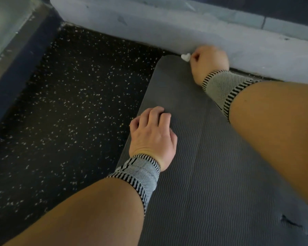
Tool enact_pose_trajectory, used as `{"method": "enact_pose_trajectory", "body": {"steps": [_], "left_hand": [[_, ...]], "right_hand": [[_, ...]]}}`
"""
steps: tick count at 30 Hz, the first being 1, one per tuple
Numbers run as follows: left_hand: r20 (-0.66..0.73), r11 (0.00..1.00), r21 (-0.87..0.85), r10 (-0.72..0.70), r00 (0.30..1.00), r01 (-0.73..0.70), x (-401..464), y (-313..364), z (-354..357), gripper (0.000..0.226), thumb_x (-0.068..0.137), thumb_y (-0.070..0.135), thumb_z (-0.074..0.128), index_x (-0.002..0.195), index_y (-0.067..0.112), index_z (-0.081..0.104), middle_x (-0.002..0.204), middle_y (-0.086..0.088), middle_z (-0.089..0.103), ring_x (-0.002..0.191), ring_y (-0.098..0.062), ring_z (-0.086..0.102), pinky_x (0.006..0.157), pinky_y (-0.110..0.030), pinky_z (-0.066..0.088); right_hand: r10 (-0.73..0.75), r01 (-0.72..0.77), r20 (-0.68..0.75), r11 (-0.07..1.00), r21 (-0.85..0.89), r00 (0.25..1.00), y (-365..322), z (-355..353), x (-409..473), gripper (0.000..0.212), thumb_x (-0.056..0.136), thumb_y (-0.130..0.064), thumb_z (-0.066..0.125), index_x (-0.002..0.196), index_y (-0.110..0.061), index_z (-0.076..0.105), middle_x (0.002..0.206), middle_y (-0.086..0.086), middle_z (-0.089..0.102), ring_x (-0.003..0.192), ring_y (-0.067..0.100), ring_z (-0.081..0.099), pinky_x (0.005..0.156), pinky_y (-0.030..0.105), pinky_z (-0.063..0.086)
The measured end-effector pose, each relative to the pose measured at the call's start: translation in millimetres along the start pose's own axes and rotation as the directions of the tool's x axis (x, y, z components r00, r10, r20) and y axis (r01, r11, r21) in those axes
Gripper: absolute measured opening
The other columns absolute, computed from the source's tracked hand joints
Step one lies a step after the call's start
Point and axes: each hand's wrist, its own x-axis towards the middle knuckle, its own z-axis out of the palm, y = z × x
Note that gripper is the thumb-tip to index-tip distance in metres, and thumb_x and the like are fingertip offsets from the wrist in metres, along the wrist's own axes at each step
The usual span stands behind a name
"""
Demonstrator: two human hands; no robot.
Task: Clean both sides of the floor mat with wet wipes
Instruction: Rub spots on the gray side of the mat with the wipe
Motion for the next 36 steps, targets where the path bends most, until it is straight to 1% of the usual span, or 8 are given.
{"method": "enact_pose_trajectory", "body": {"steps": [2, 6, 12, 18, 23, 28, 33, 36], "left_hand": [[0.011, 1.0, 0.001, 0.002, 1.0, -0.002, 1, -1, 1, 0.045, 0.083, 0.038, 0.039, 0.121, 0.02, 0.057, 0.13, 0.0, 0.053, 0.124, -0.023, 0.044, 0.101, -0.047, 0.037], [0.02, 1.0, -0.011, -0.013, 1.0, 0.014, 1, -1, 0, 0.047, 0.084, 0.039, 0.038, 0.122, 0.021, 0.056, 0.133, 0.0, 0.051, 0.125, -0.022, 0.042, 0.103, -0.046, 0.034], [-0.003, 1.0, 0.0, 0.005, 1.0, -0.005, 1, -1, 0, 0.046, 0.082, 0.038, 0.037, 0.119, 0.02, 0.059, 0.129, 0.0, 0.054, 0.122, -0.023, 0.046, 0.1, -0.046, 0.038], [-0.004, 1.0, -0.007, 0.003, 1.0, -0.003, 1, -2, 2, 0.044, 0.083, 0.038, 0.04, 0.119, 0.02, 0.059, 0.13, 0.0, 0.054, 0.123, -0.023, 0.046, 0.101, -0.046, 0.038], [0.0, 1.0, -0.005, 0.007, 1.0, -0.007, 0, -1, 2, 0.044, 0.083, 0.038, 0.039, 0.119, 0.021, 0.058, 0.13, 0.0, 0.052, 0.123, -0.022, 0.045, 0.101, -0.046, 0.037], [0.015, 1.0, -0.012, 0.005, 1.0, -0.005, 1, -2, 1, 0.046, 0.083, 0.039, 0.038, 0.12, 0.021, 0.058, 0.131, 0.0, 0.053, 0.124, -0.023, 0.046, 0.101, -0.046, 0.037], [0.013, 1.0, -0.025, 0.009, 1.0, -0.009, 1, -2, 2, 0.046, 0.083, 0.039, 0.037, 0.12, 0.022, 0.057, 0.132, 0.001, 0.051, 0.125, -0.021, 0.043, 0.103, -0.046, 0.036], [0.016, 0.999, -0.04, -0.001, 1.0, 0.001, 2, -2, 1, 0.048, 0.082, 0.038, 0.037, 0.121, 0.02, 0.057, 0.132, 0.001, 0.052, 0.125, -0.021, 0.044, 0.104, -0.045, 0.036]], "right_hand": [[-0.006, 0.006, -0.016, 1.0, 0.006, 1.0, -5, 5, -12, 0.027, 0.096, -0.029, 0.044, 0.102, -0.016, 0.066, 0.103, 0.012, 0.066, 0.093, 0.033, 0.061, 0.07, 0.03, 0.04], [-0.27, 0.264, 0.042, 0.958, 0.114, 0.962, -10, -4, -75, 0.023, 0.094, -0.031, 0.049, 0.099, -0.016, 0.066, 0.094, 0.007, 0.064, 0.086, 0.029, 0.06, 0.073, 0.033, 0.045], [-0.019, 0.02, 0.047, 1.0, -0.015, 0.999, -24, 0, 6, 0.032, 0.097, -0.032, 0.043, 0.106, -0.012, 0.066, 0.105, 0.014, 0.065, 0.096, 0.035, 0.06, 0.075, 0.036, 0.046], [-0.339, 0.328, 0.11, 0.939, 0.104, 0.935, -28, 0, -42, 0.021, 0.093, -0.031, 0.047, 0.095, -0.021, 0.065, 0.092, 0.004, 0.065, 0.083, 0.027, 0.059, 0.074, 0.034, 0.046], [-0.11, 0.11, 0.047, 0.994, 0.002, 0.993, -42, 9, 3, 0.026, 0.097, -0.027, 0.042, 0.103, -0.016, 0.066, 0.101, 0.008, 0.066, 0.09, 0.029, 0.061, 0.072, 0.034, 0.046], [-0.493, 0.457, 0.163, 0.863, 0.216, 0.855, -52, 8, -43, 0.021, 0.094, -0.031, 0.05, 0.103, -0.022, 0.067, 0.092, -0.003, 0.063, 0.082, 0.013, 0.055, 0.077, 0.03, 0.044], [-0.237, 0.235, 0.086, 0.971, 0.038, 0.968, -45, 6, 10, 0.025, 0.096, -0.033, 0.046, 0.104, -0.02, 0.066, 0.099, 0.005, 0.066, 0.086, 0.024, 0.059, 0.072, 0.03, 0.043], [-0.467, 0.441, 0.158, 0.881, 0.173, 0.87, -57, 7, -28, 0.022, 0.095, -0.032, 0.049, 0.103, -0.022, 0.067, 0.094, -0.002, 0.064, 0.085, 0.017, 0.058, 0.078, 0.032, 0.047]]}}
